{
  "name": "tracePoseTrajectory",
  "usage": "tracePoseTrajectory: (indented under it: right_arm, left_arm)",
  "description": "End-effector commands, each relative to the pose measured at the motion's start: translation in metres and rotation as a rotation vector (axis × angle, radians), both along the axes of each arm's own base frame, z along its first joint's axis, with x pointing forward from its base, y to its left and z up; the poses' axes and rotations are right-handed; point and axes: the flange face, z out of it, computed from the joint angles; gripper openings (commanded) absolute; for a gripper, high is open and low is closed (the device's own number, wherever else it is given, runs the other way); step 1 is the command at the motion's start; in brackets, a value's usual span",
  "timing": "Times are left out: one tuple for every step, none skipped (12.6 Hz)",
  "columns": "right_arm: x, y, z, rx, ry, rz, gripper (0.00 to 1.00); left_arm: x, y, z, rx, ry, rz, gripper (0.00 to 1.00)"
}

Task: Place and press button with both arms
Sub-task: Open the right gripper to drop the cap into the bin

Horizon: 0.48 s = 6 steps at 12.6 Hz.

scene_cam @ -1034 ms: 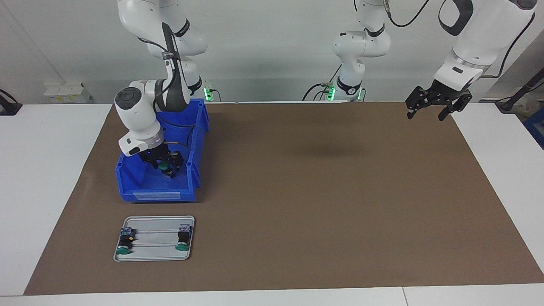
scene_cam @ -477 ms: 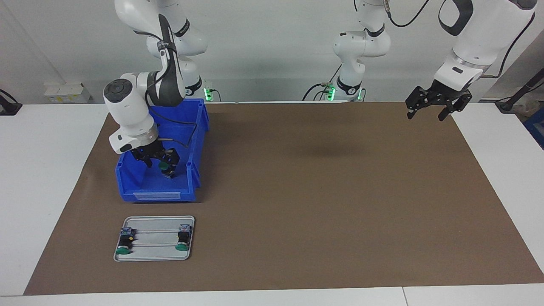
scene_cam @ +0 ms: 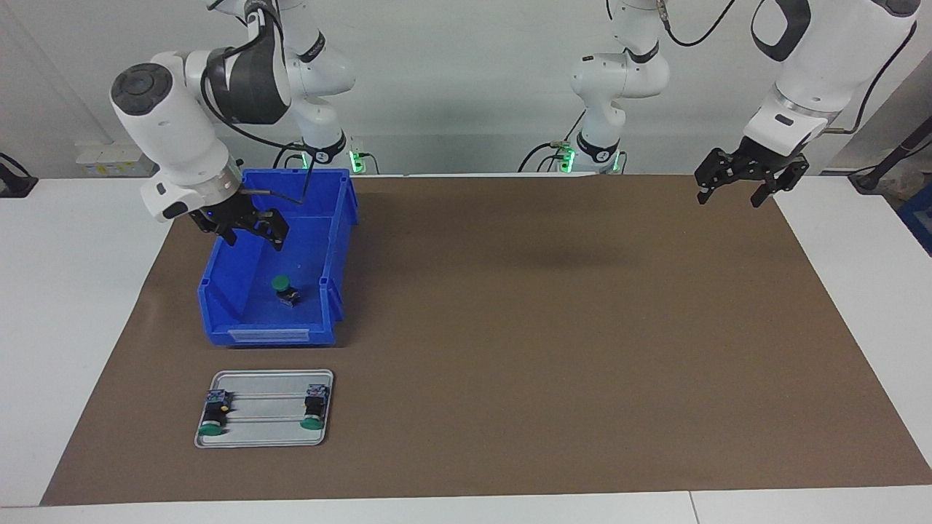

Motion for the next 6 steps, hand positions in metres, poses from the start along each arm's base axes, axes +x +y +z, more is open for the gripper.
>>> tracePoseTrajectory:
  right_arm:
    - [-0.001,-0.009,0.046,0.016,0.012,0.059,0.95]
    - [-0.003,-0.017,0.058,0.018,0.017,0.068,0.96]
    - [-0.006,-0.023,0.068,0.021,0.026,0.068,0.96]
    - [-0.010,-0.029,0.076,0.043,0.035,0.083,0.96]
    - [-0.012,-0.046,0.084,0.081,0.024,0.078,0.97]
    - [-0.013,-0.059,0.086,0.104,0.014,0.058,0.97]
  left_arm:
    - [-0.008,0.004,0.001,0.018,-0.012,-0.005,1.00]
    - [-0.008,0.004,0.001,0.018,-0.012,-0.005,1.00]
    - [-0.008,0.004,0.001,0.018,-0.012,-0.005,1.00]
    - [-0.008,0.004,0.001,0.018,-0.010,-0.005,1.00]
    - [-0.008,0.004,0.001,0.018,-0.012,-0.005,1.00]
    - [-0.008,0.004,0.001,0.018,-0.012,-0.005,1.00]
